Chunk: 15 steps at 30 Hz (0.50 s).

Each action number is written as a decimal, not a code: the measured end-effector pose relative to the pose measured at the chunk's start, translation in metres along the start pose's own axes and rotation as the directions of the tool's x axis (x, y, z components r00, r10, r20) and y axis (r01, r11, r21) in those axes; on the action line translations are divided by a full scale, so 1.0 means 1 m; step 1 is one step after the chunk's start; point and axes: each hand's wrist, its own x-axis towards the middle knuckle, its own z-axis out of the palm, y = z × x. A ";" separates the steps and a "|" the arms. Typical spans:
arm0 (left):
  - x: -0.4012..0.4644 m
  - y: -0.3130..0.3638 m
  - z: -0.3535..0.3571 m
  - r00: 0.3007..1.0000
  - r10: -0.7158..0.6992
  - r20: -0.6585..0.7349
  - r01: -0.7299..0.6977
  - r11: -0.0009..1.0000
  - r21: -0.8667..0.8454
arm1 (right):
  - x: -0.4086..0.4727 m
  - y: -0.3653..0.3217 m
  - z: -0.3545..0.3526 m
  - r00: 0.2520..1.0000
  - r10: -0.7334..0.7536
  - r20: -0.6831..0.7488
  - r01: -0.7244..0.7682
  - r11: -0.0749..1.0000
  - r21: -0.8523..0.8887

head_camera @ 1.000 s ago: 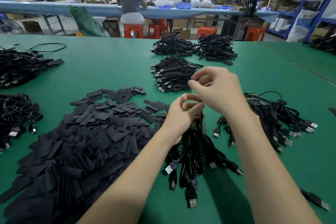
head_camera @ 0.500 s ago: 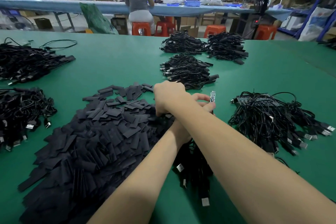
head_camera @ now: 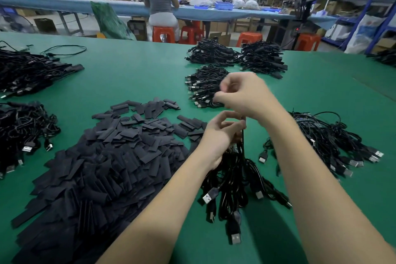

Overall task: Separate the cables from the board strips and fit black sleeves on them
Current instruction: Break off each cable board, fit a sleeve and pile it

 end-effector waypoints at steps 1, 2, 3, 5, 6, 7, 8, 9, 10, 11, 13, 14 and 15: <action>0.000 -0.001 0.000 1.000 -0.001 0.017 0.001 1.000 -0.020 | -0.008 0.011 -0.011 0.999 0.038 -0.020 -0.033 0.983 0.179; 0.000 0.001 0.001 1.000 -0.002 0.030 0.004 0.999 -0.043 | -0.016 0.023 -0.020 0.997 0.069 -0.020 -0.057 0.930 0.363; -0.001 0.002 0.001 0.999 0.003 0.051 0.001 0.998 -0.065 | -0.025 0.035 -0.027 0.995 0.100 -0.005 -0.082 0.848 0.524; -0.001 0.001 0.000 0.995 0.009 0.096 -0.001 0.997 -0.079 | -0.040 0.057 -0.032 0.987 0.157 0.041 -0.138 0.681 0.720; -0.003 0.003 0.000 0.993 0.010 0.116 -0.002 0.997 -0.072 | -0.045 0.066 -0.031 0.982 0.183 0.053 -0.157 0.618 0.770; -0.004 0.003 0.000 0.992 0.012 0.124 -0.003 0.997 -0.072 | -0.049 0.073 -0.028 0.977 0.207 0.056 -0.167 0.571 0.803; -0.004 0.004 0.000 0.992 0.013 0.124 -0.002 0.996 -0.086 | -0.051 0.078 -0.025 0.972 0.231 0.045 -0.168 0.545 0.822; -0.004 0.004 0.000 0.993 0.013 0.120 -0.001 0.995 -0.103 | -0.052 0.081 -0.022 0.967 0.254 0.025 -0.160 0.526 0.836; -0.005 0.004 0.000 0.993 0.013 0.116 0.001 0.993 -0.119 | -0.052 0.084 -0.019 0.964 0.267 -0.001 -0.140 0.510 0.849; -0.004 0.004 0.000 0.993 0.014 0.116 0.001 0.992 -0.127 | -0.052 0.086 -0.017 0.962 0.273 -0.021 -0.120 0.489 0.864; -0.004 0.004 -0.002 0.991 0.014 0.131 0.004 0.991 -0.133 | -0.053 0.085 -0.014 0.959 0.281 -0.032 -0.098 0.438 0.894; -0.003 0.004 -0.002 0.990 0.012 0.142 0.008 0.990 -0.138 | -0.053 0.086 -0.012 0.959 0.282 -0.030 -0.096 0.422 0.901; -0.003 0.003 -0.002 0.989 0.014 0.150 0.008 0.990 -0.144 | -0.054 0.086 -0.011 0.959 0.281 -0.025 -0.101 0.424 0.900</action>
